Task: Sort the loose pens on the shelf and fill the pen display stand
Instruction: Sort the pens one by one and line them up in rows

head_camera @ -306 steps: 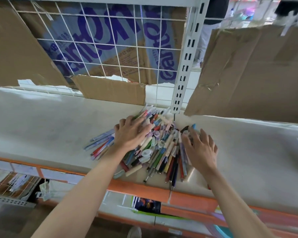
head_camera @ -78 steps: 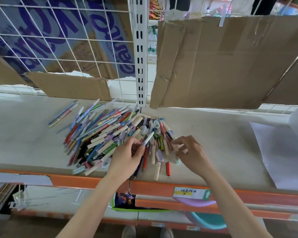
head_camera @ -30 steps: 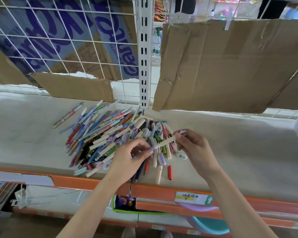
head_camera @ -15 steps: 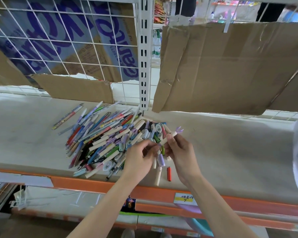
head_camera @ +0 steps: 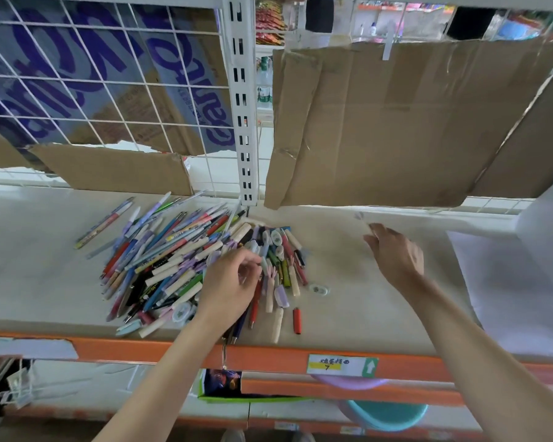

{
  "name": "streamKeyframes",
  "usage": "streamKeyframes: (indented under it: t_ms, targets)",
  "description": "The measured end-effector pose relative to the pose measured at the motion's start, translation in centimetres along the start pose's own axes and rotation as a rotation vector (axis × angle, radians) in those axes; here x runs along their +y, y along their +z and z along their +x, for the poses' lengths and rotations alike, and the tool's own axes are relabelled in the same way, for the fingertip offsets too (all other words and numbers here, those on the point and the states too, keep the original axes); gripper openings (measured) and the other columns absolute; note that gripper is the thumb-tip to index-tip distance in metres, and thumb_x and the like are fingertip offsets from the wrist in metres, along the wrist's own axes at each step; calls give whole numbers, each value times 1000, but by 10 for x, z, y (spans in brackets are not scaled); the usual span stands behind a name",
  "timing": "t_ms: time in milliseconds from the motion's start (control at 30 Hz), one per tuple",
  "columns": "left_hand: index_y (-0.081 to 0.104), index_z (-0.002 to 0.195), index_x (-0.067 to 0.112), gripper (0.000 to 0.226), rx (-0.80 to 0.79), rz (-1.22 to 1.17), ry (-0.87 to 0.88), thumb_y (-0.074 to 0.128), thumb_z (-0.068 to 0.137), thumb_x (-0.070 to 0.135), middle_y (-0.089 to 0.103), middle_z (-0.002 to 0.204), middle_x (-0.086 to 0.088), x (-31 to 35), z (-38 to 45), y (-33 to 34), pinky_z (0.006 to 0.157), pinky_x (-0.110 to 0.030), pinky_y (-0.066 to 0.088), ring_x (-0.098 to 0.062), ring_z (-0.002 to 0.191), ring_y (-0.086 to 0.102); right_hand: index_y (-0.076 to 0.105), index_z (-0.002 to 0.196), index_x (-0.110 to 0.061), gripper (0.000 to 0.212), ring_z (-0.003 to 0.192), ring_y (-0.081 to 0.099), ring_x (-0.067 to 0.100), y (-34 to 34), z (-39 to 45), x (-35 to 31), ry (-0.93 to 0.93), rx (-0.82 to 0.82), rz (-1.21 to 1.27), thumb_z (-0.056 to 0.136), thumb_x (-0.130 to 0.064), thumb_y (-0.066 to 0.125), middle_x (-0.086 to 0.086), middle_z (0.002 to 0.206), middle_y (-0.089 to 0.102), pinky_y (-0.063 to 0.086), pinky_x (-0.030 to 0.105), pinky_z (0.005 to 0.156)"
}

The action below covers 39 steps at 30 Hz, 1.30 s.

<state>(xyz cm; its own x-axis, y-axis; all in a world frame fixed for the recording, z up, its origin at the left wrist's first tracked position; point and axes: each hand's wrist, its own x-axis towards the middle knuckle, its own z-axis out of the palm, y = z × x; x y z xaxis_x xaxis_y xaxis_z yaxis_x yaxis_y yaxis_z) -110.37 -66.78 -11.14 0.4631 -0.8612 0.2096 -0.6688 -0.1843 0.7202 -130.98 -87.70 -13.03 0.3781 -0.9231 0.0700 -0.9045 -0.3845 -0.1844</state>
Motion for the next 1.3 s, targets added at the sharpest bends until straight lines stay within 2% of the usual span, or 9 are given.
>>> streamKeyframes:
  t_ms: [167,333,467,600,700,767,933,1167,1300]
  targets:
    - [65,94,13,10,-21,75,47,60,87,7,63,90,4,-2,-2,5,77,-15,42,-6,85,57,42,132,-28,38,92,60,39,18,1,9,96,-42,-18,99,-42,30,10,112,53,32,31,68]
    - [66,90,12,7,-18,115,79,61,86,8,61,86,5,1,-4,9,71,-11,35,-12,85,55,44,128,-23,38,95,58,40,19,5,9,154,-68,45,99,-44,30,13,113,56,29,31,69]
    - [66,86,11,4,-3,189,81,62,86,10,57,87,2,-3,-6,9,76,-25,33,-19,91,49,45,126,-19,37,94,59,39,15,2,8,79,-48,-32,100,-41,30,13,113,52,31,32,69]
    - [66,84,11,2,2,251,51,64,85,12,49,85,2,-9,-7,6,77,-27,31,-21,94,44,50,121,-12,37,88,61,39,5,-2,-1,23,21,-123,100,-37,31,13,112,50,36,34,65]
    - [67,83,11,4,9,260,55,68,82,15,45,83,4,-12,-10,6,83,-29,34,-21,95,43,54,123,-14,34,93,61,40,-2,-15,-21,-77,76,-9,99,-32,38,13,117,53,44,38,68]
    - [68,81,12,8,13,266,61,69,82,20,43,84,4,-12,-12,7,80,-25,30,-19,96,41,63,106,-13,24,98,60,34,-2,-28,-41,-197,123,165,97,-26,45,9,111,58,45,36,66]
    - [69,81,12,13,-23,299,51,69,80,25,48,92,-1,-8,-12,11,88,-35,36,-24,102,43,61,86,-14,9,70,55,17,0,-59,-82,-418,-69,428,91,-18,55,-3,84,57,49,33,63]
    - [66,83,12,6,-35,344,17,69,78,12,51,96,-4,-16,-18,2,85,-35,36,-27,101,48,52,80,-25,17,69,48,9,11,-76,-96,-481,-251,387,84,-40,59,-15,76,45,40,27,60]
    - [60,86,10,12,-16,276,13,65,79,1,51,94,-5,-21,-20,-2,82,-33,37,-28,99,51,55,84,-24,5,72,52,13,15,-75,-96,-469,-179,380,86,-28,58,-13,79,48,45,30,64]
